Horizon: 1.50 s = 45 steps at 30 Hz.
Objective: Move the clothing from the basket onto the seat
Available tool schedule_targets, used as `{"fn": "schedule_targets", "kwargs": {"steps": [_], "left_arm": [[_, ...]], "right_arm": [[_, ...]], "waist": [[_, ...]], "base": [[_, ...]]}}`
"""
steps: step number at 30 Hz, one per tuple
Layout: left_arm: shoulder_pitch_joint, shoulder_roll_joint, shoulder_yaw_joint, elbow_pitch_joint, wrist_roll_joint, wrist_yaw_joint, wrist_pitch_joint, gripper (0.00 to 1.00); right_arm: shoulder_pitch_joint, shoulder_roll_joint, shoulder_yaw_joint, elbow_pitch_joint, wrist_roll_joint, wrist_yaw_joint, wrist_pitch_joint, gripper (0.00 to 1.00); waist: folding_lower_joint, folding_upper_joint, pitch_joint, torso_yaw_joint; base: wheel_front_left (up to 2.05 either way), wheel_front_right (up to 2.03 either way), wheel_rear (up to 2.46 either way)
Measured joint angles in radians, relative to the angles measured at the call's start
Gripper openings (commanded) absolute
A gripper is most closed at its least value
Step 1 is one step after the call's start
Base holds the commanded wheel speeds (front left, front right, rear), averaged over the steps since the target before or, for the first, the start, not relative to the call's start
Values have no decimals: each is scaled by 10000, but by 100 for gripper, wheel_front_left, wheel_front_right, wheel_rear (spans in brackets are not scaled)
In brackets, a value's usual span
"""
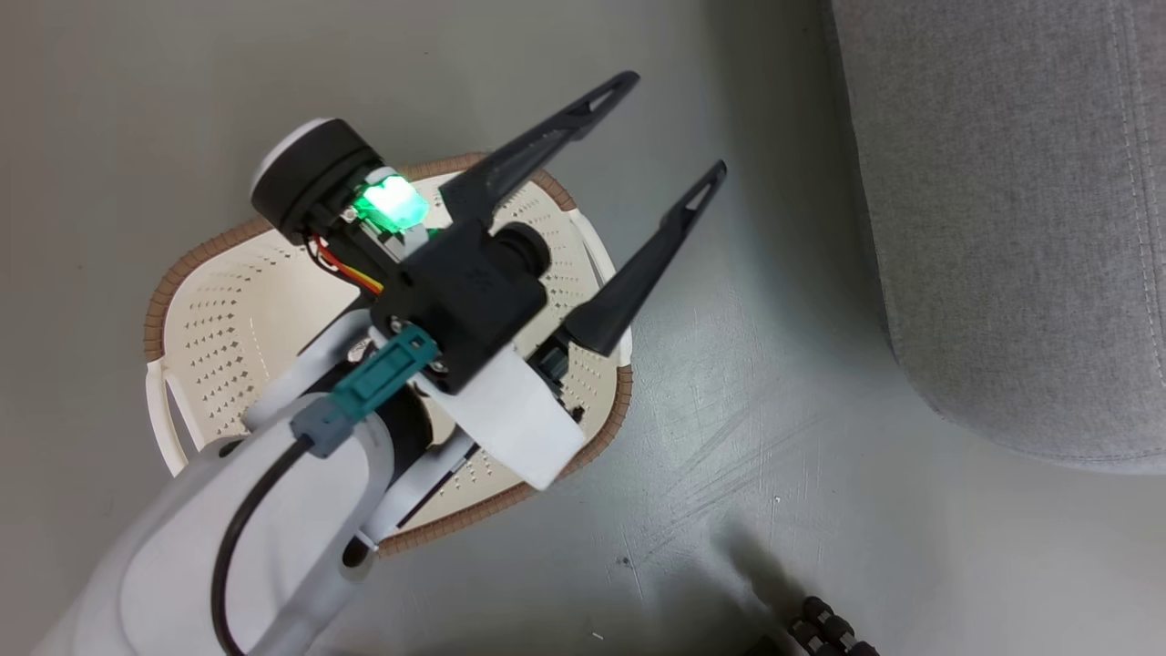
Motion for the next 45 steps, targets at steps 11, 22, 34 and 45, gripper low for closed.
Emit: {"fn": "schedule_targets", "kwargs": {"steps": [11, 22, 34, 45], "left_arm": [[8, 148, 393, 290, 0, 17, -562, 100], [323, 138, 784, 581, -25, 173, -1233, 100], [1200, 100, 1440, 1047, -299, 631, -2132, 100], [2533, -75, 2313, 1415, -830, 1260, -3183, 100]], "right_arm": [[101, 439, -96, -10, -150, 0, -17, 100], [486, 1308, 100, -451, -234, 0, -19, 100], [1355, 2276, 1229, -796, -249, 0, -15, 100], [2224, 2731, 2660, -1563, -456, 0, -107, 100]], "waist": [[0, 0, -382, -88], [0, 0, -1065, -99], [0, 0, -2030, 176], [0, 0, -3113, 798]], "base": [[0, 0, 0], [0, 0, 0], [0, 0, 0], [0, 0, 0]]}}
